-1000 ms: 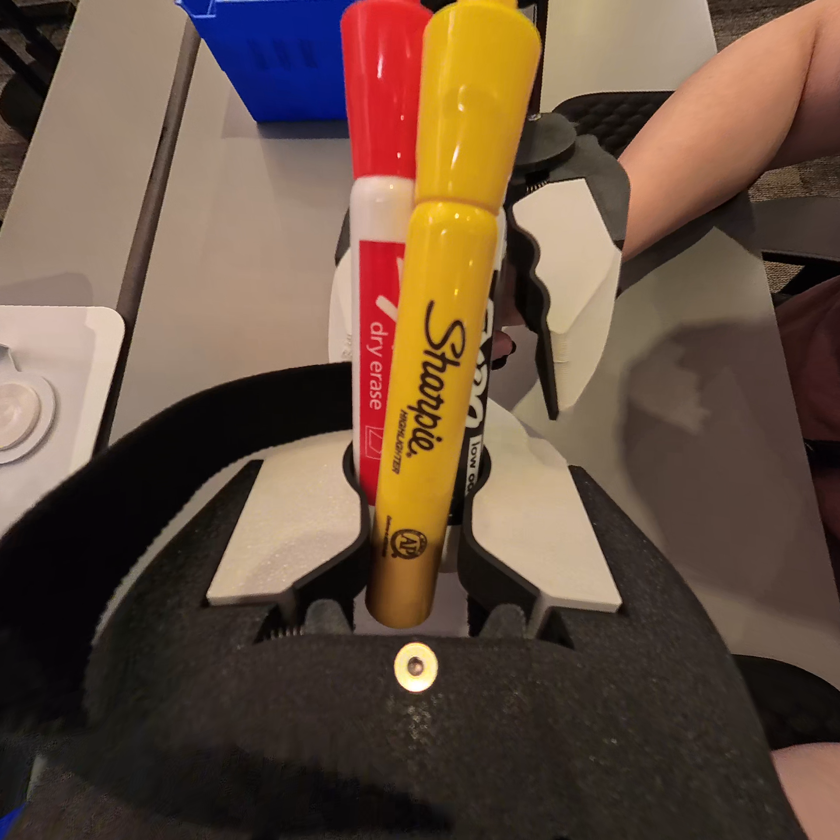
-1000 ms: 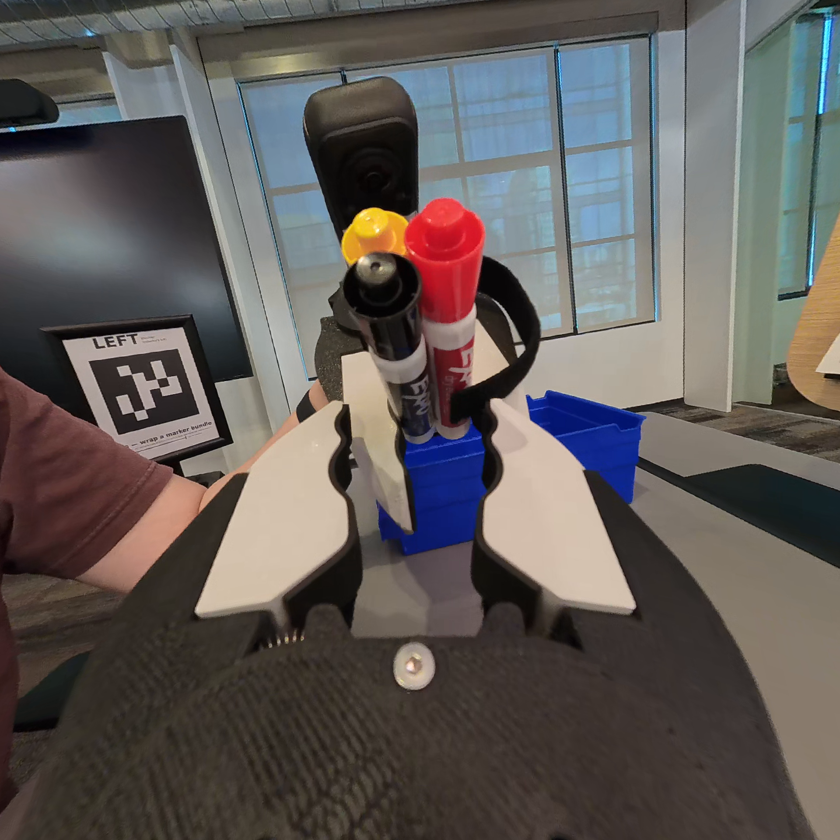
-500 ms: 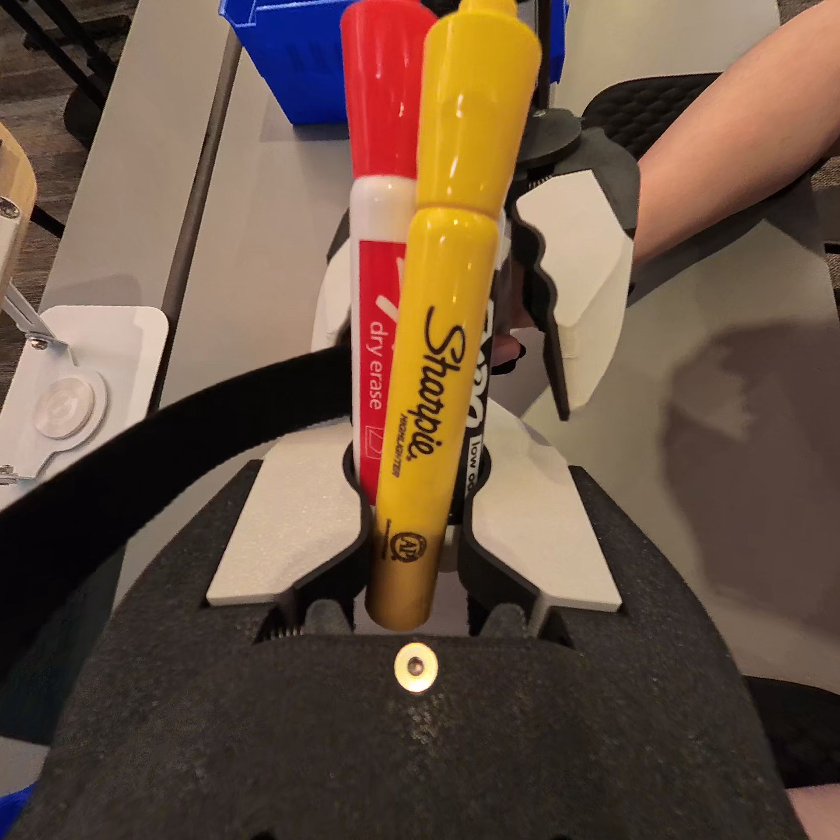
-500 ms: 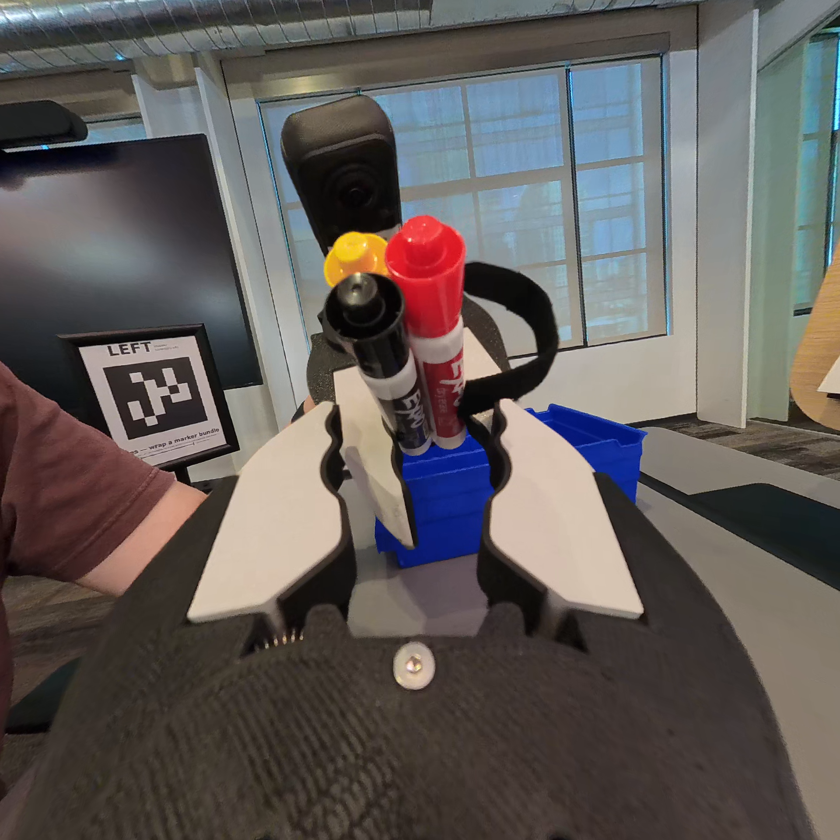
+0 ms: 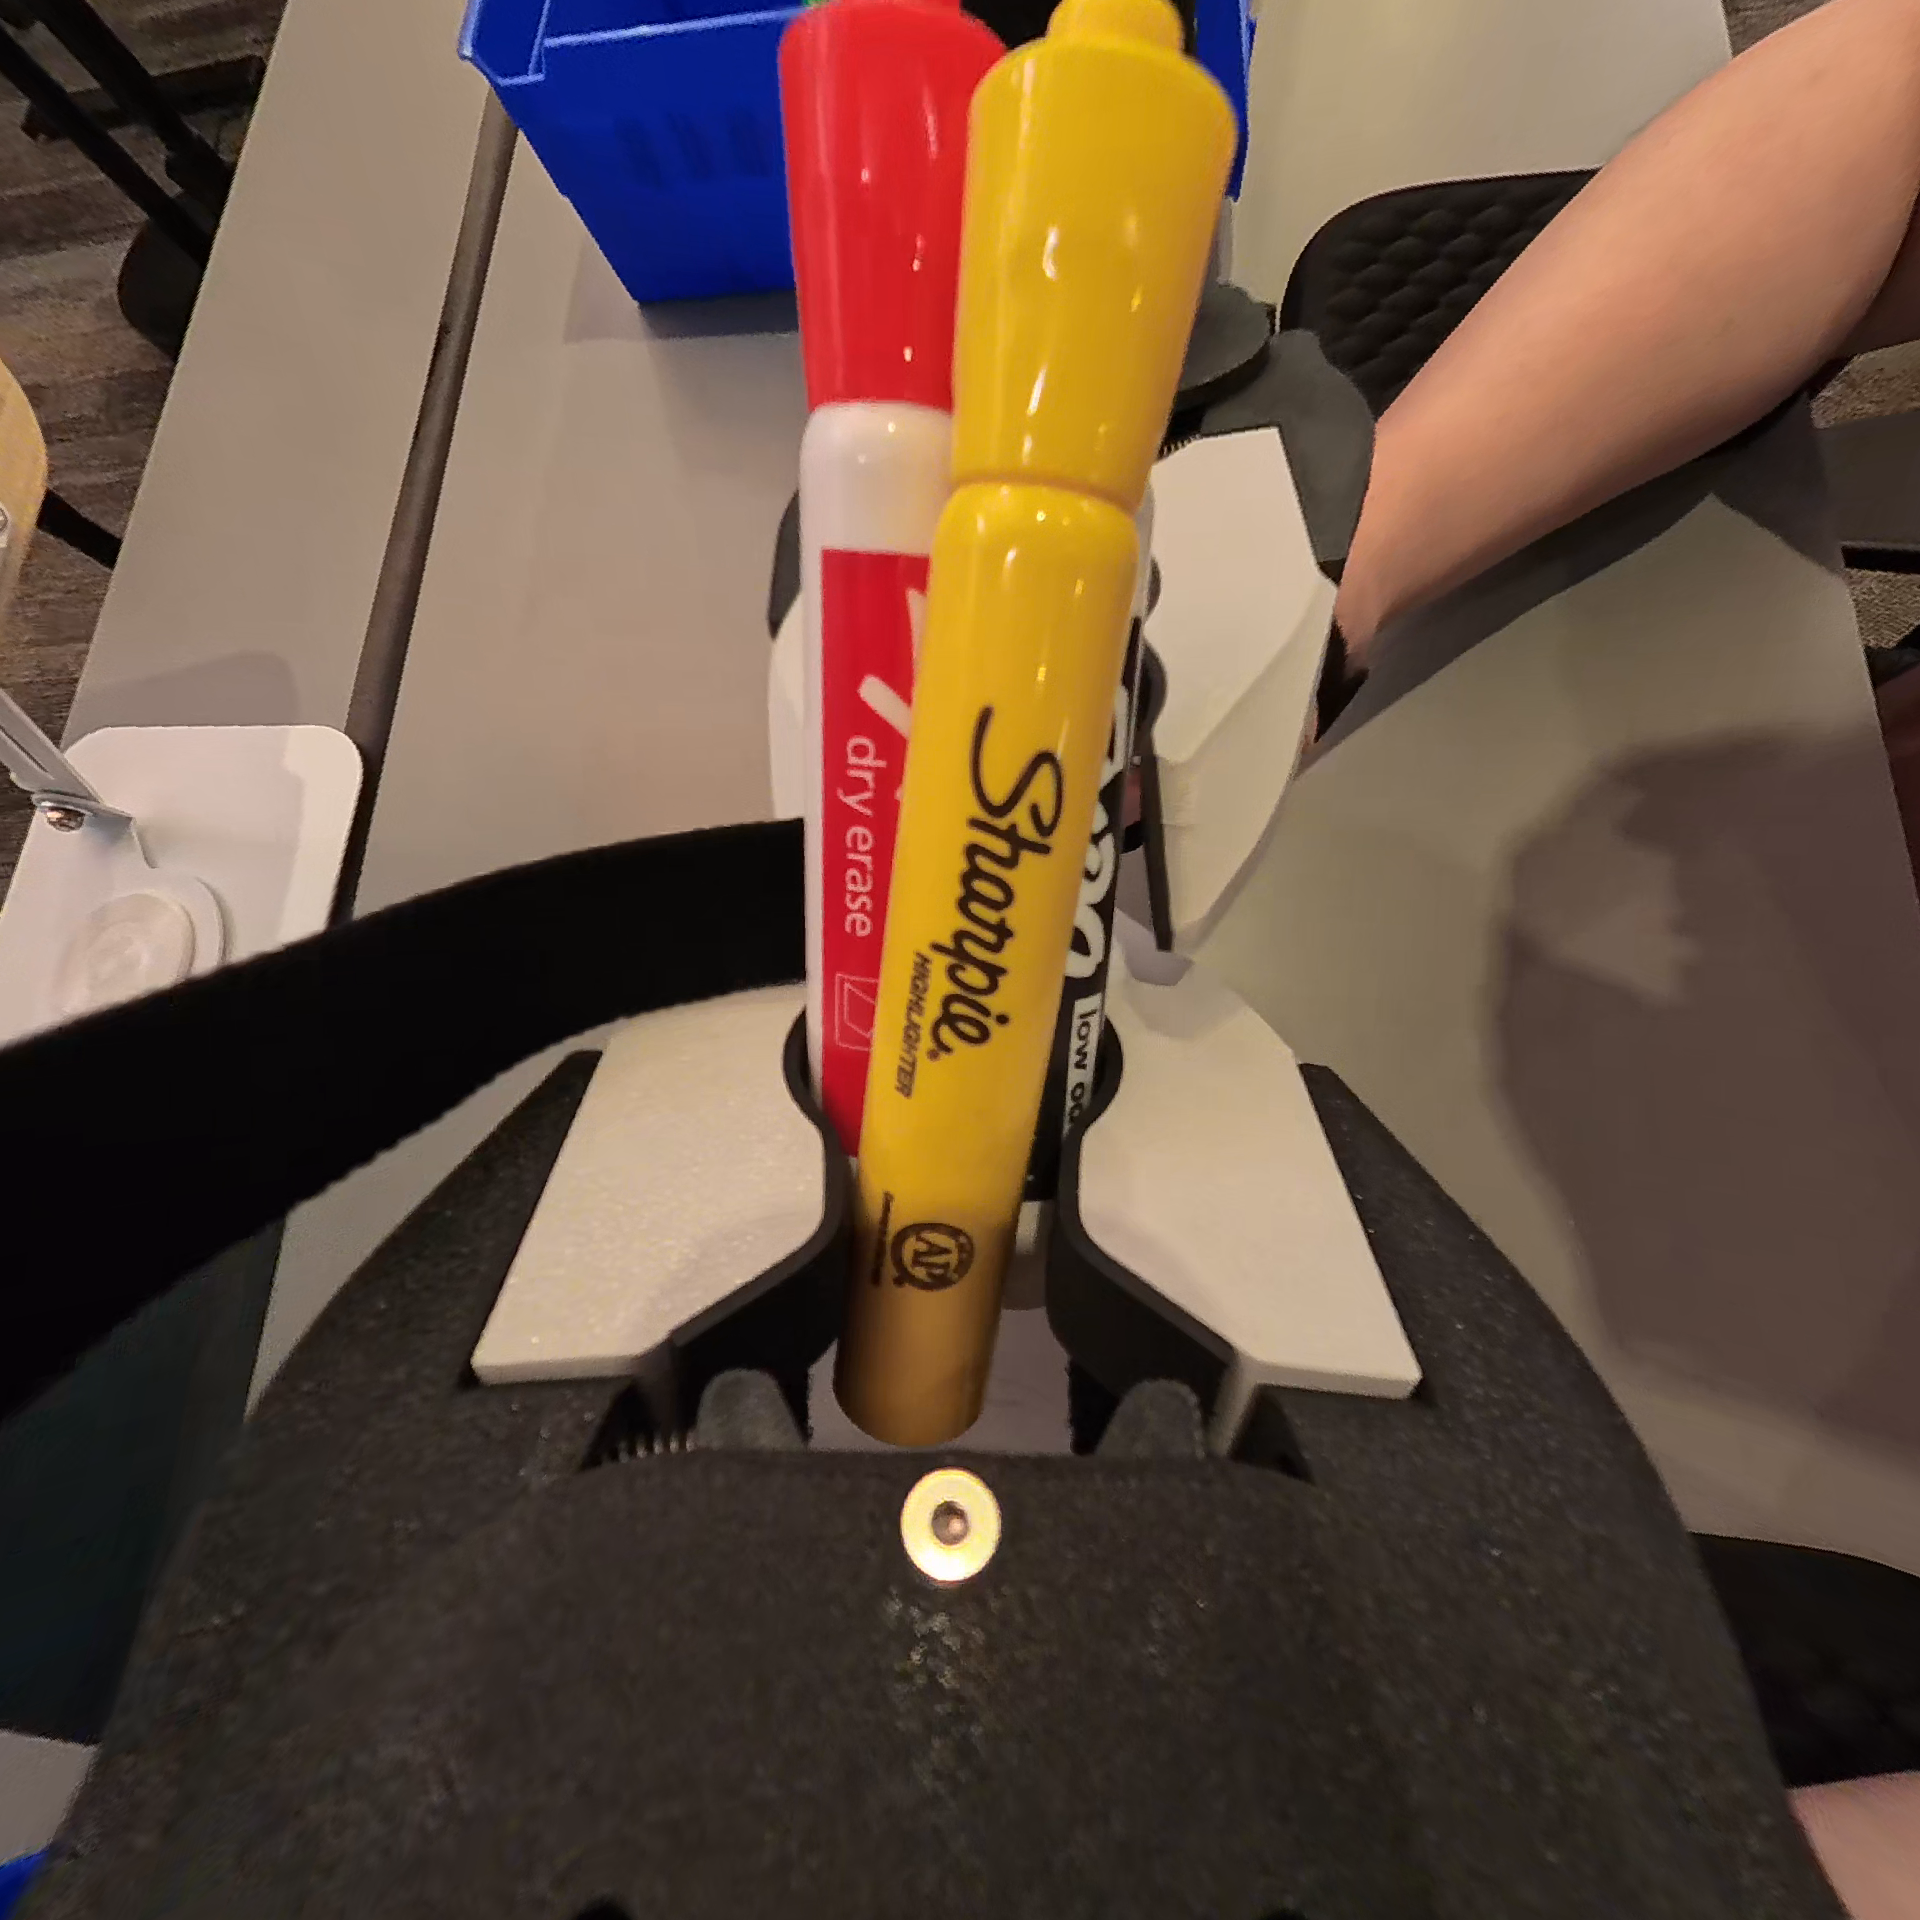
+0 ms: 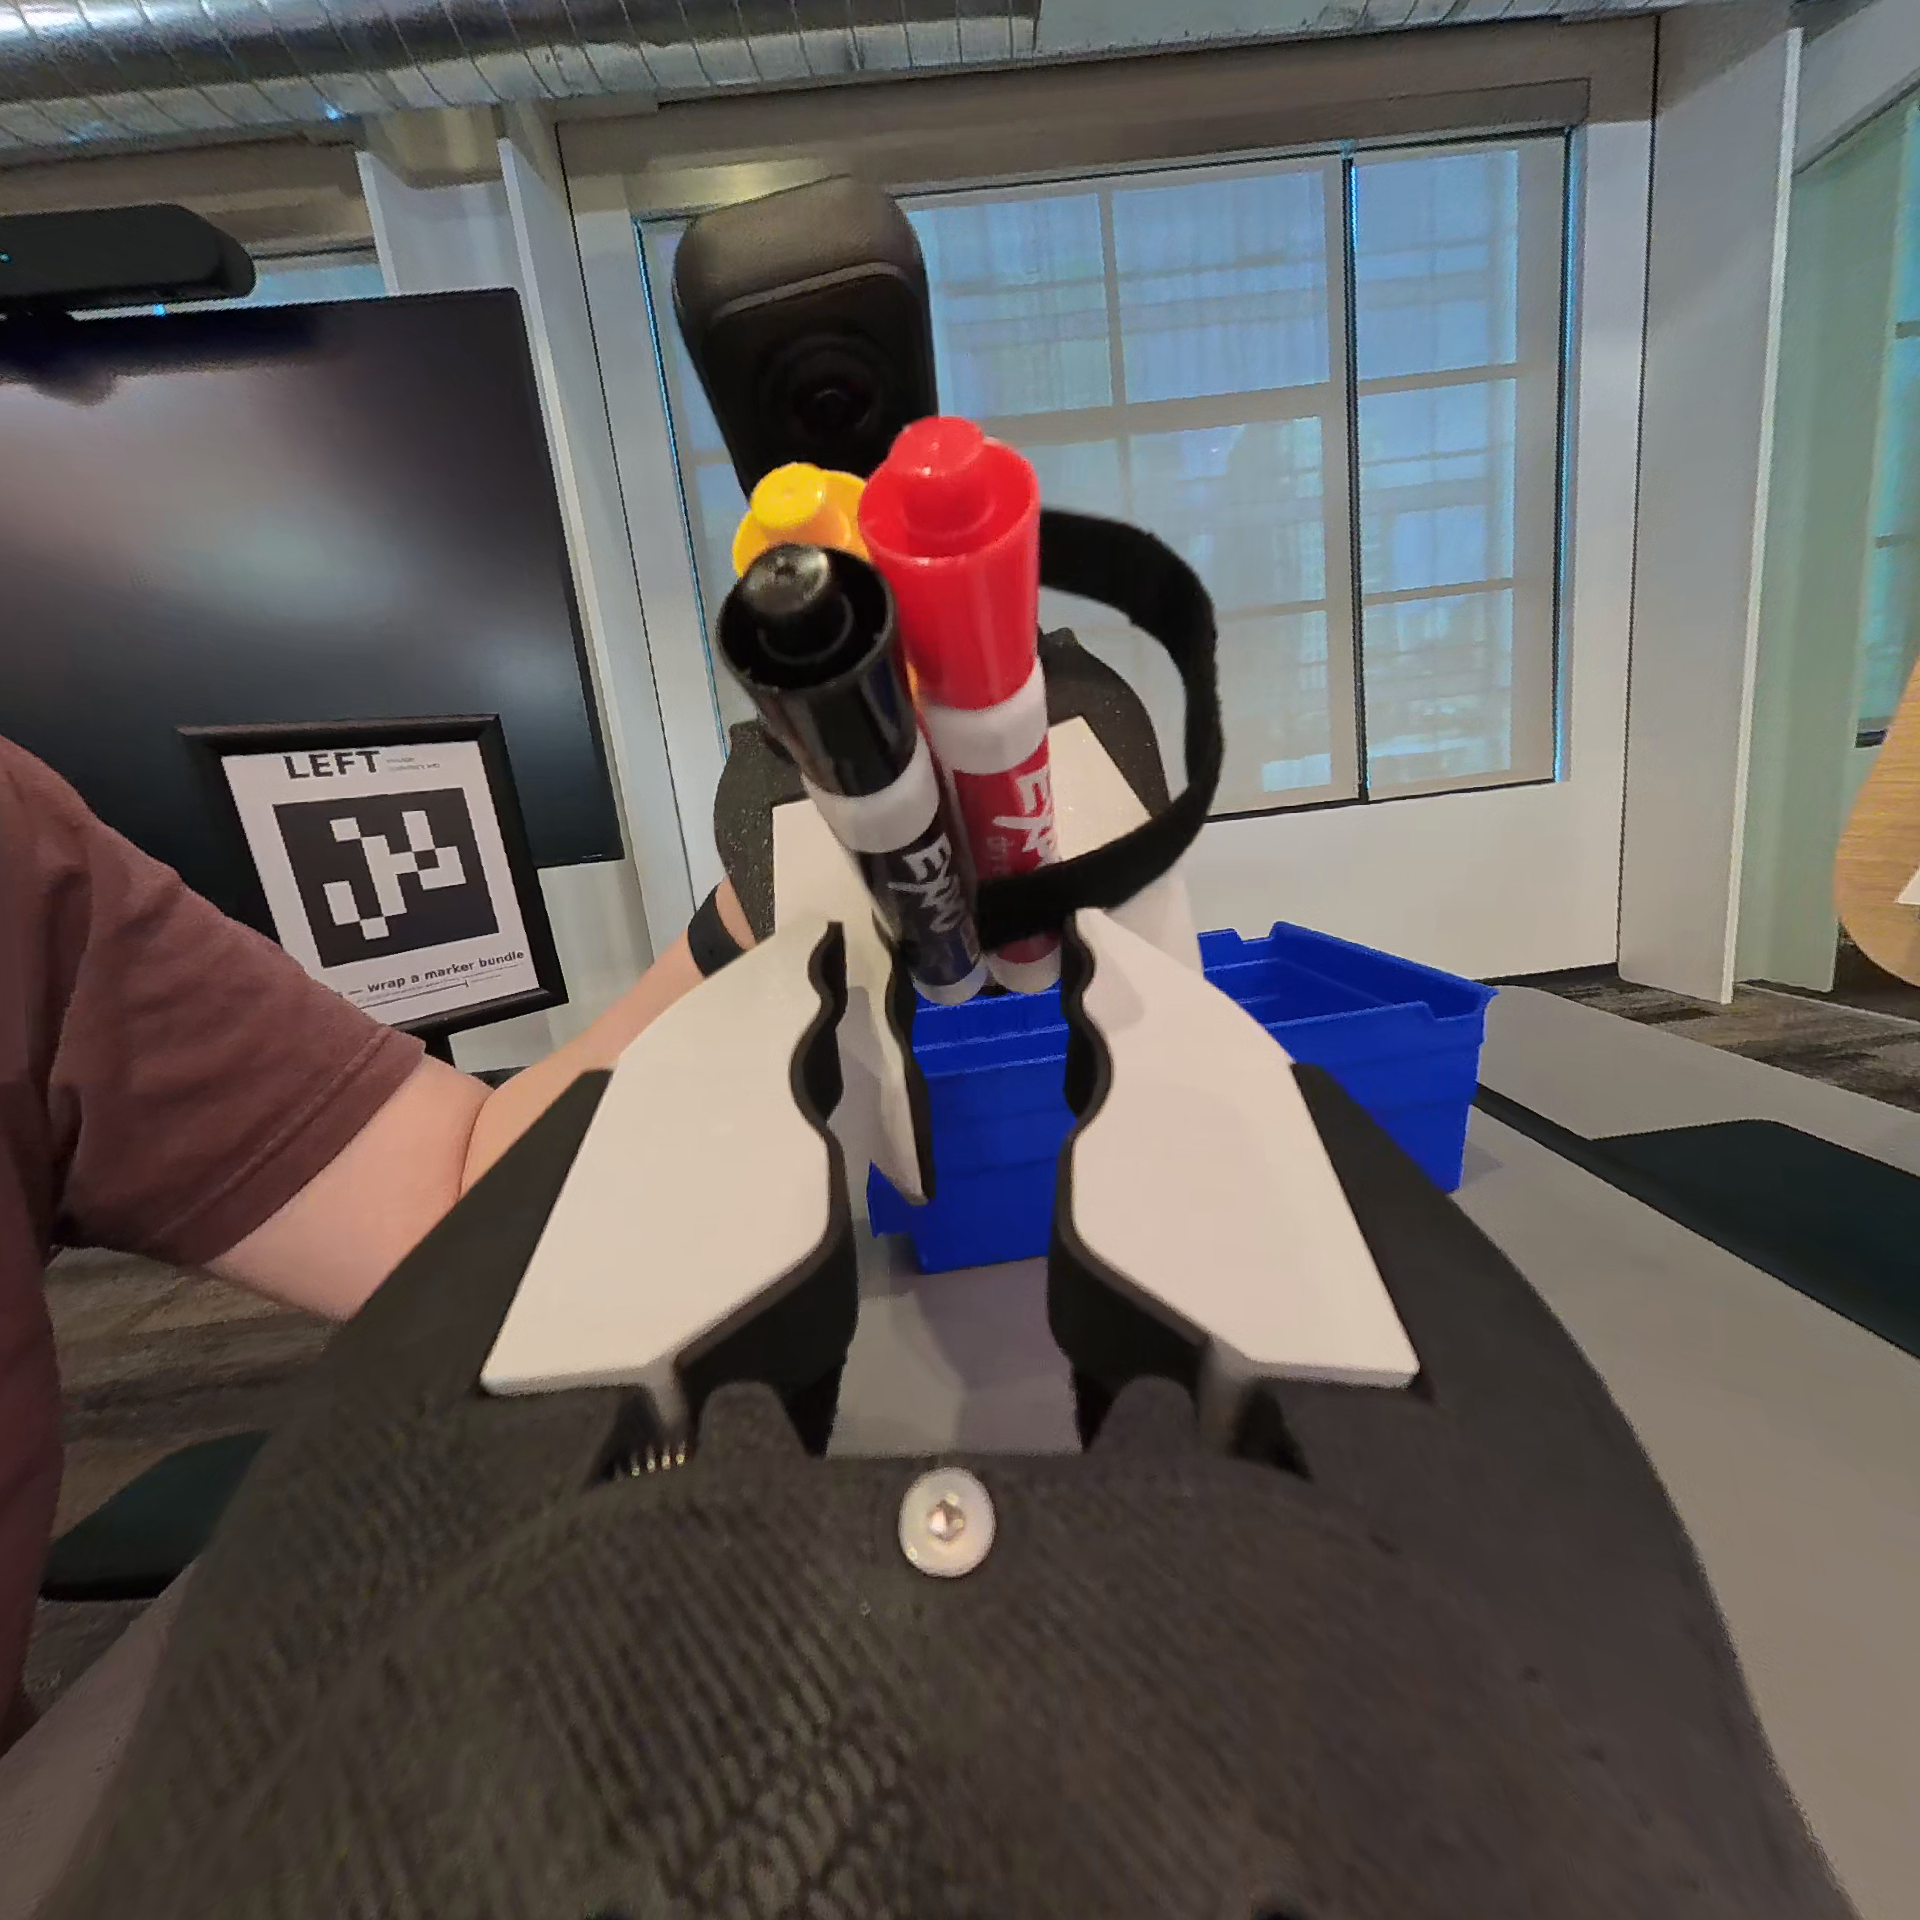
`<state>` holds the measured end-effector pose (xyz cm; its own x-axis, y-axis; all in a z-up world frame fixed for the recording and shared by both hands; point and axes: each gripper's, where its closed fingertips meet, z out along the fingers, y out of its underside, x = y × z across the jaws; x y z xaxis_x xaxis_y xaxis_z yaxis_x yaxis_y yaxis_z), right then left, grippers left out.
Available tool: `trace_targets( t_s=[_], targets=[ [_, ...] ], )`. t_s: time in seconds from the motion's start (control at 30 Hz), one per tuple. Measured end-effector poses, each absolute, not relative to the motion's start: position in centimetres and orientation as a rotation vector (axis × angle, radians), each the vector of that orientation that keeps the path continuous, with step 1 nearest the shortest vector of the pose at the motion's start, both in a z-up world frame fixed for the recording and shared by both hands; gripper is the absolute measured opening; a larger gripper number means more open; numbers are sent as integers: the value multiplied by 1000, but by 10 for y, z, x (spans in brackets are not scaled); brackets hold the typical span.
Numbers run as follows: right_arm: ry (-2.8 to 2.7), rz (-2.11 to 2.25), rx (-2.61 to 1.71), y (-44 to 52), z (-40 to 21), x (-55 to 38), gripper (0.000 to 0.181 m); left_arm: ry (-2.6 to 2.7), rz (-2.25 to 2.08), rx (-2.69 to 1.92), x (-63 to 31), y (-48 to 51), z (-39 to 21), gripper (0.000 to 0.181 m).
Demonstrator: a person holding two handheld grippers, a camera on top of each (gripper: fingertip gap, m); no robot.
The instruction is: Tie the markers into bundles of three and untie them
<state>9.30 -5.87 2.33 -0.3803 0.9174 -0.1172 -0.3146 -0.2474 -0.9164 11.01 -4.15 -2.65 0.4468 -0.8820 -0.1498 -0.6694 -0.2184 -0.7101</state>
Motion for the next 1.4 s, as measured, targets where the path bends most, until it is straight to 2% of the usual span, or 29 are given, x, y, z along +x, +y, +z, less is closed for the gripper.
trace_targets(
  t_s=[0.3, 0.37, 0.7, 0.9, 0.93, 1.0, 1.1, 1.2, 1.4],
  targets=[
    [-1099, 1738, -833, -58, 23, 101, 15, 1330, -408, -1930, 116, -48, -23, 42],
    [-1105, 1742, -826, -57, 23, 104, 0, 1333, -421, -1918, 117, -49, -20, 43],
    [-1110, 1803, -957, -42, 13, 110, 0, 1287, -414, -1938, 104, -49, -17, 43],
    [-1109, 1726, -1205, 20, -6, 139, 2, 1205, -376, -2005, 82, -48, -13, 43],
    [-1117, 1696, -1243, 30, -11, 144, 7, 1196, -360, -2015, 79, -47, -13, 43],
    [-1222, 1642, -1386, 39, -34, 147, 31, 1188, -351, -2033, 74, -48, -13, 42],
    [-1521, 1638, -1518, 12, -78, 147, 35, 1180, -363, -2048, 70, -50, -14, 42],
    [-1719, 1554, -1426, -23, -94, 130, 34, 1169, -335, -2092, 62, -48, -21, 43],
    [-1706, 1230, -1613, -66, -121, 76, 29, 1128, -277, -2195, 43, -44, -35, 43]
  ],
)
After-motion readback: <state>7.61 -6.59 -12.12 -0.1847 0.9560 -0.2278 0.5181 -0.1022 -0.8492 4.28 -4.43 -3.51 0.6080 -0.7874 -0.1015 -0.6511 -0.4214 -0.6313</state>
